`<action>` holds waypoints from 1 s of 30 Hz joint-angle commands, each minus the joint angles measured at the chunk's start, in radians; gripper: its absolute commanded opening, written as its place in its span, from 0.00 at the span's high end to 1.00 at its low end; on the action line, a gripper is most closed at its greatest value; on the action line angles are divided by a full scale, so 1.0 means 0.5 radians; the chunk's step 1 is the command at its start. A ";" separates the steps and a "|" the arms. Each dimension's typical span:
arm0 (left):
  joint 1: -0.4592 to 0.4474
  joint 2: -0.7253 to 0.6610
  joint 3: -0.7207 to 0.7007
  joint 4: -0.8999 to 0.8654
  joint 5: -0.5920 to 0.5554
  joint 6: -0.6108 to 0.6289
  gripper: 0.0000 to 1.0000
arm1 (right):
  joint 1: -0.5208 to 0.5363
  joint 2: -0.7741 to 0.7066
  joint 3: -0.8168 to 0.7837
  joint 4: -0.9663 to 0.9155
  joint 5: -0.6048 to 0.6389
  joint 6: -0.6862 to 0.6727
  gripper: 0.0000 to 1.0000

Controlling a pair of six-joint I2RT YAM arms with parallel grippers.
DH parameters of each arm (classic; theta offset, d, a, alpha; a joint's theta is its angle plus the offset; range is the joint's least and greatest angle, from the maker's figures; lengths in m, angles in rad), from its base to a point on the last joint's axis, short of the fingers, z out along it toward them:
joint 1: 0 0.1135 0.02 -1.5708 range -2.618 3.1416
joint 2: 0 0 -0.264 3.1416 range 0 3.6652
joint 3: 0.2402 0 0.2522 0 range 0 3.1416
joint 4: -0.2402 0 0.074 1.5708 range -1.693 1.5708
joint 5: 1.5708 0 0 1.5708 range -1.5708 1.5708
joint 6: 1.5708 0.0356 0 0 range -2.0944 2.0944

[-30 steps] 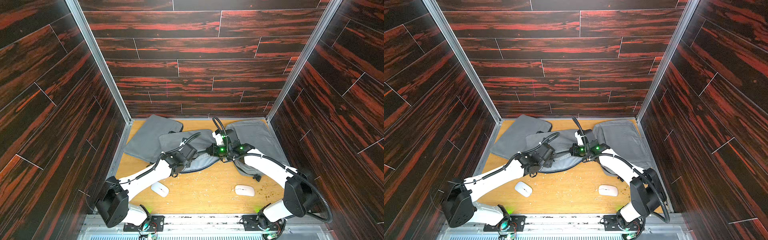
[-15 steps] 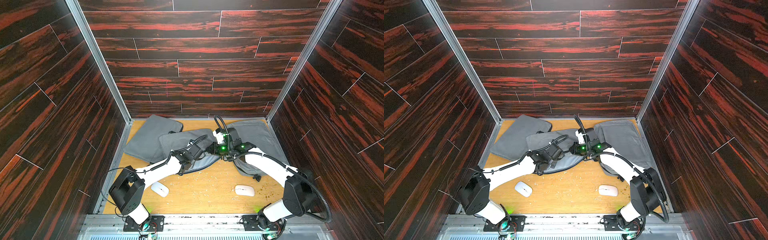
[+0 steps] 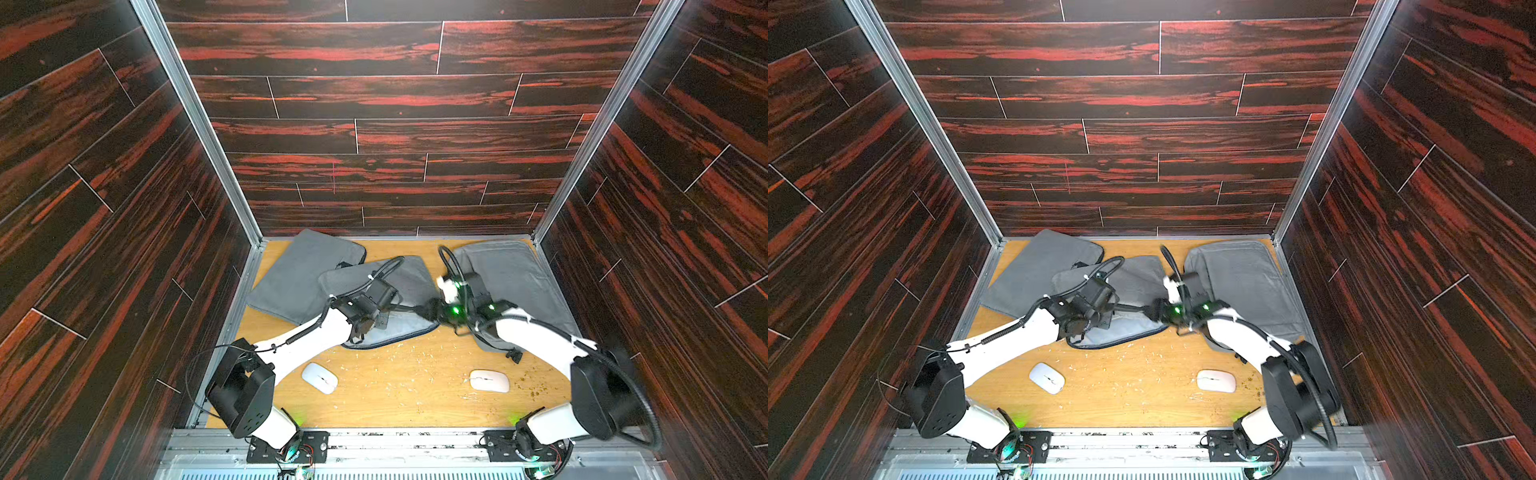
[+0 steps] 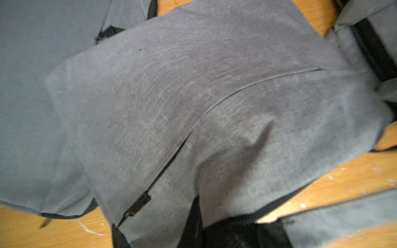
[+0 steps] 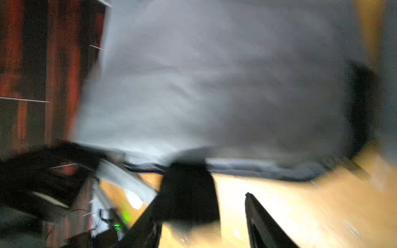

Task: Put the mouse into the laptop bag
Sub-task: Open the zippered laptop bag at the center of the board.

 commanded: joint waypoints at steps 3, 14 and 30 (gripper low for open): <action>0.032 -0.149 0.081 0.035 0.138 -0.093 1.00 | -0.080 -0.249 -0.331 0.119 0.079 0.124 0.33; 0.043 -0.217 0.055 0.031 0.203 -0.122 1.00 | -0.145 0.241 -0.206 0.429 0.017 0.142 0.34; 0.039 -0.198 0.020 0.230 0.784 -0.335 1.00 | -0.417 0.386 0.675 -0.174 0.252 -0.290 0.87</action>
